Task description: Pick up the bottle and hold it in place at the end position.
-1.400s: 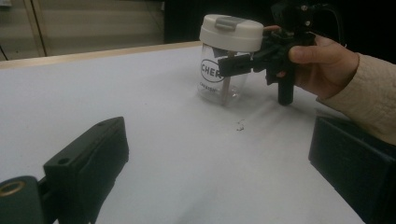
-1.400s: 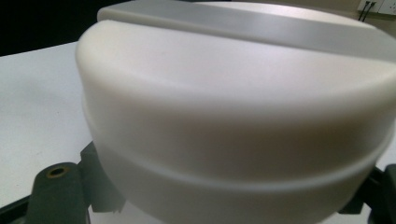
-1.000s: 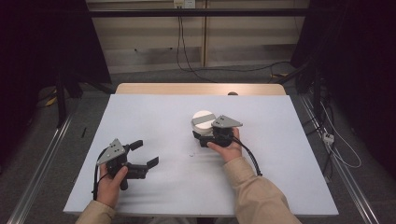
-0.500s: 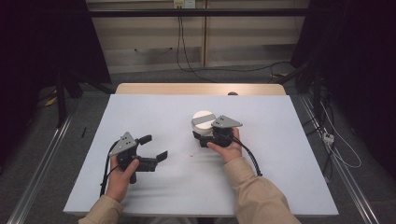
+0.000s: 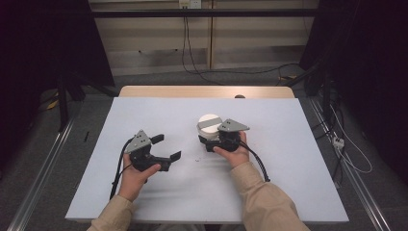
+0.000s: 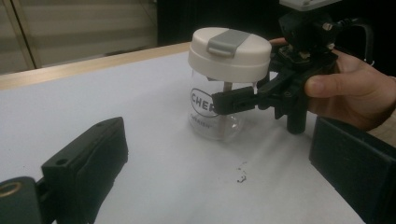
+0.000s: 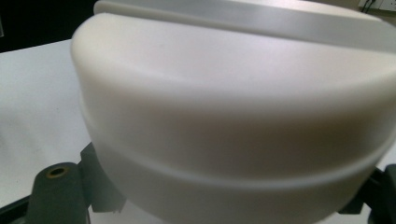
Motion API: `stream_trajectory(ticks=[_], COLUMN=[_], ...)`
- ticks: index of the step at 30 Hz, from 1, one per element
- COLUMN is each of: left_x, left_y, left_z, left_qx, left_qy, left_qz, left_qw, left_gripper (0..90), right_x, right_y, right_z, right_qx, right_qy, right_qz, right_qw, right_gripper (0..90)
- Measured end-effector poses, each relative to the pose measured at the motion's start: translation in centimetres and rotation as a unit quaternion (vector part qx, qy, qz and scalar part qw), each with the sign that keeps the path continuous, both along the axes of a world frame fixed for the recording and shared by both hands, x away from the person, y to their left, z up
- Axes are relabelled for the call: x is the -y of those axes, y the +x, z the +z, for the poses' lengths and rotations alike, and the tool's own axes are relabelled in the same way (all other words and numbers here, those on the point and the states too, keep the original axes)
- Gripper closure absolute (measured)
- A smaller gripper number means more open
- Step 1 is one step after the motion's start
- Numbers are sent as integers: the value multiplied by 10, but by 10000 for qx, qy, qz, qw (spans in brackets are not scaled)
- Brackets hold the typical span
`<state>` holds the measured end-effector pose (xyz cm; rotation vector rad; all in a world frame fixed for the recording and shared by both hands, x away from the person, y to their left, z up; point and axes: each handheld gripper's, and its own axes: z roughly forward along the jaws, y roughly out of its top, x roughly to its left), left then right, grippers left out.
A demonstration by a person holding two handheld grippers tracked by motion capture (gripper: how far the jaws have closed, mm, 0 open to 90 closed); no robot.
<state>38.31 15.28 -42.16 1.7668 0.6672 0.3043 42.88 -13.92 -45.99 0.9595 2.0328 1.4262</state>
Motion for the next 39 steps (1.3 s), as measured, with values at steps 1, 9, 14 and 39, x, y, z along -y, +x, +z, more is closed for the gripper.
stream_trajectory(ticks=[1, 9, 14, 39], left_x=[2, 18, 23, 36], left_y=[1, 10, 13, 31], left_z=[0, 2, 4, 7], left_qx=[-15, -123, -119, -270], left_qy=[-9, 57, 121, 142], left_qz=[-22, -126, -203, -311], left_qw=[10000, 9998, 9996, 9990], left_gripper=[41, 88, 125, 371], right_x=[0, 1, 1, 2], right_y=[0, 0, 1, 2], right_z=[0, -1, -1, -1], right_qx=[1, -5, -17, -32], right_qy=[-2, 12, 11, -10], right_qz=[3, 27, 39, 119], right_qw=[10000, 10000, 10000, 9999], right_gripper=[181, 181, 181, 181])
